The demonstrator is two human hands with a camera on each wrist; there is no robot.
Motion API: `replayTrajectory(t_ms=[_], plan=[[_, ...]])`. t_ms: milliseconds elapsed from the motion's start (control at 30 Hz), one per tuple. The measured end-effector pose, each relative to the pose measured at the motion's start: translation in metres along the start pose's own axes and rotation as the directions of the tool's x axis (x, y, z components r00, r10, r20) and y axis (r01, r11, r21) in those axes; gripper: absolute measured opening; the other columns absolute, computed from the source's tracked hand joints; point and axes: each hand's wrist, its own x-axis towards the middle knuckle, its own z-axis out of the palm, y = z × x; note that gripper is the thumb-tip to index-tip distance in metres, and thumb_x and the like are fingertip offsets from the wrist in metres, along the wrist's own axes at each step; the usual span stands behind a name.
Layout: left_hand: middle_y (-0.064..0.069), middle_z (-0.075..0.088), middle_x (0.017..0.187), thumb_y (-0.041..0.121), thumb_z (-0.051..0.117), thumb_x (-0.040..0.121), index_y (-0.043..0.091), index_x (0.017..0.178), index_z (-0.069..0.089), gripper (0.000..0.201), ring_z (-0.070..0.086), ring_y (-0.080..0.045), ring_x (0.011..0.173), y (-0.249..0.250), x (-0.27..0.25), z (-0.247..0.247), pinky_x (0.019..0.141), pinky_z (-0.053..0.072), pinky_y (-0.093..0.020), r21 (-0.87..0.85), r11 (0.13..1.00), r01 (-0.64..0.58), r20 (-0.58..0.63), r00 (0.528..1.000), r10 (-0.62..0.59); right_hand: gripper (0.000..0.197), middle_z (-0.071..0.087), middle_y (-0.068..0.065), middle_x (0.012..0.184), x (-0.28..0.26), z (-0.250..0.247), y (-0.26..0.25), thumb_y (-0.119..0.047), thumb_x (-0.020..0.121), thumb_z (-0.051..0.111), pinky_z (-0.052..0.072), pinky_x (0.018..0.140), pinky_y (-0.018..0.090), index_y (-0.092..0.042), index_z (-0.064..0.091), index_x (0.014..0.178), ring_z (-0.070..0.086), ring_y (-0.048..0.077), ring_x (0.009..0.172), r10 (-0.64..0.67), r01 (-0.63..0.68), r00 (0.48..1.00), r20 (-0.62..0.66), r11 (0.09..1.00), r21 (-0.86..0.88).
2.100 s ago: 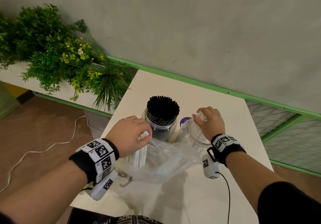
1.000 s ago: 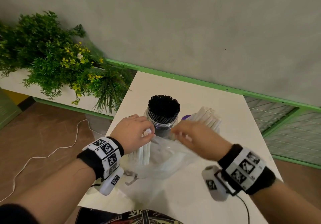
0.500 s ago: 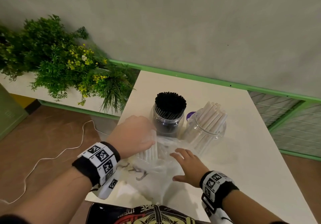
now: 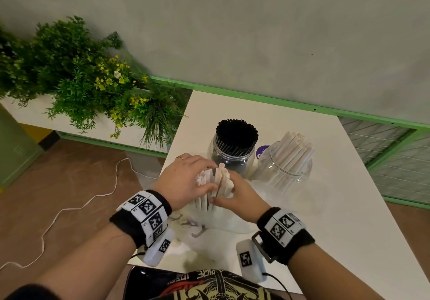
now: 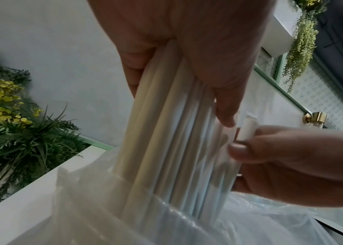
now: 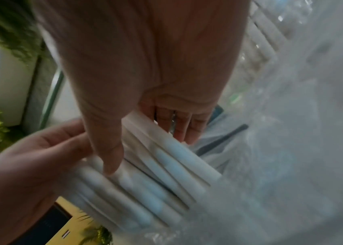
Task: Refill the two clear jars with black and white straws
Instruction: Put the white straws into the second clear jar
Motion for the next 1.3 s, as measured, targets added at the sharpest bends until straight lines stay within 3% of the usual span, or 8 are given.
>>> replayTrajectory(t_ms=[200, 467, 667, 833, 933, 1033, 1200, 1300], plan=[[0.010, 0.058, 0.123, 0.053, 0.065, 0.079, 0.031, 0.128, 0.049, 0.056, 0.046, -0.014, 0.110, 0.000, 0.001, -0.001, 0.093, 0.030, -0.023, -0.017, 0.999, 0.041, 0.032, 0.999, -0.041, 0.043, 0.068, -0.008, 0.097, 0.009, 0.009, -0.002, 0.001, 0.078, 0.074, 0.048, 0.076, 0.015, -0.027, 0.059, 0.107, 0.063, -0.006, 0.086, 0.045, -0.037, 0.998, -0.035, 0.977, 0.208], [0.012, 0.058, 0.108, 0.047, 0.068, 0.078, 0.029, 0.117, 0.049, 0.047, 0.044, -0.010, 0.104, 0.001, -0.001, -0.004, 0.086, 0.030, -0.019, -0.081, 0.993, 0.089, 0.031, 0.996, -0.087, 0.045, 0.067, -0.005, 0.105, 0.015, 0.012, -0.004, -0.009, 0.073, 0.073, 0.049, 0.087, 0.022, -0.023, 0.059, 0.114, 0.063, 0.006, 0.098, 0.017, 0.008, 0.996, -0.087, 0.961, 0.277], [0.010, 0.056, 0.090, 0.042, 0.056, 0.084, 0.023, 0.103, 0.055, 0.028, 0.047, -0.012, 0.093, 0.000, 0.000, -0.004, 0.077, 0.028, -0.020, -0.046, 0.997, 0.062, -0.025, 0.998, -0.063, 0.039, 0.065, -0.001, 0.095, 0.017, 0.016, -0.006, -0.007, 0.069, 0.063, 0.050, 0.083, 0.025, -0.017, 0.058, 0.105, 0.061, 0.009, 0.090, 0.020, 0.016, 0.991, -0.133, 0.964, 0.266], [0.012, 0.063, 0.091, 0.048, 0.038, 0.080, 0.026, 0.095, 0.059, 0.034, 0.049, -0.013, 0.089, -0.006, 0.004, 0.001, 0.078, 0.032, -0.023, -0.025, 1.000, -0.007, -0.039, 0.999, 0.006, 0.033, 0.063, -0.002, 0.091, 0.016, 0.018, -0.008, 0.000, 0.074, 0.064, 0.047, 0.078, 0.020, -0.013, 0.057, 0.103, 0.058, 0.006, 0.084, 0.003, 0.050, 0.980, -0.200, 0.964, 0.260], [0.011, 0.063, 0.091, 0.046, 0.037, 0.080, 0.025, 0.094, 0.060, 0.034, 0.050, -0.014, 0.088, -0.006, 0.007, 0.002, 0.078, 0.030, -0.021, 0.003, 1.000, -0.013, -0.045, 0.999, 0.013, 0.035, 0.063, -0.003, 0.090, 0.012, 0.015, -0.011, -0.002, 0.080, 0.068, 0.048, 0.074, 0.019, -0.020, 0.054, 0.106, 0.060, 0.005, 0.081, -0.016, 0.092, 0.954, -0.301, 0.966, 0.240], [0.011, 0.062, 0.089, 0.042, 0.039, 0.082, 0.025, 0.093, 0.059, 0.029, 0.049, -0.014, 0.087, -0.007, 0.010, 0.006, 0.079, 0.033, -0.023, 0.045, 0.999, -0.010, -0.037, 0.999, 0.012, 0.043, 0.062, 0.005, 0.092, 0.009, 0.006, -0.020, -0.003, 0.083, 0.067, 0.054, 0.079, 0.034, -0.031, 0.049, 0.110, 0.064, 0.023, 0.086, -0.058, 0.175, 0.911, -0.409, 0.952, 0.253], [0.010, 0.060, 0.088, 0.033, 0.052, 0.085, 0.025, 0.091, 0.059, 0.012, 0.048, -0.014, 0.085, 0.003, 0.021, 0.012, 0.078, 0.039, -0.028, 0.074, 0.997, 0.000, -0.054, 0.999, 0.004, 0.044, 0.060, -0.005, 0.090, 0.005, -0.038, -0.061, 0.007, 0.086, 0.060, 0.049, 0.075, 0.019, -0.022, 0.044, 0.115, 0.066, 0.009, 0.084, -0.128, 0.311, 0.826, -0.549, 0.916, 0.254], [0.012, 0.060, 0.085, 0.042, 0.037, 0.081, 0.027, 0.088, 0.058, 0.027, 0.045, -0.012, 0.081, 0.005, 0.026, 0.015, 0.077, 0.036, -0.025, 0.069, 0.998, -0.005, -0.062, 0.998, 0.009, 0.040, 0.060, 0.011, 0.100, 0.001, -0.074, -0.088, 0.000, 0.087, 0.061, 0.055, 0.086, 0.042, -0.030, 0.045, 0.108, 0.069, 0.032, 0.094, -0.160, 0.370, 0.774, -0.613, 0.900, 0.231]])
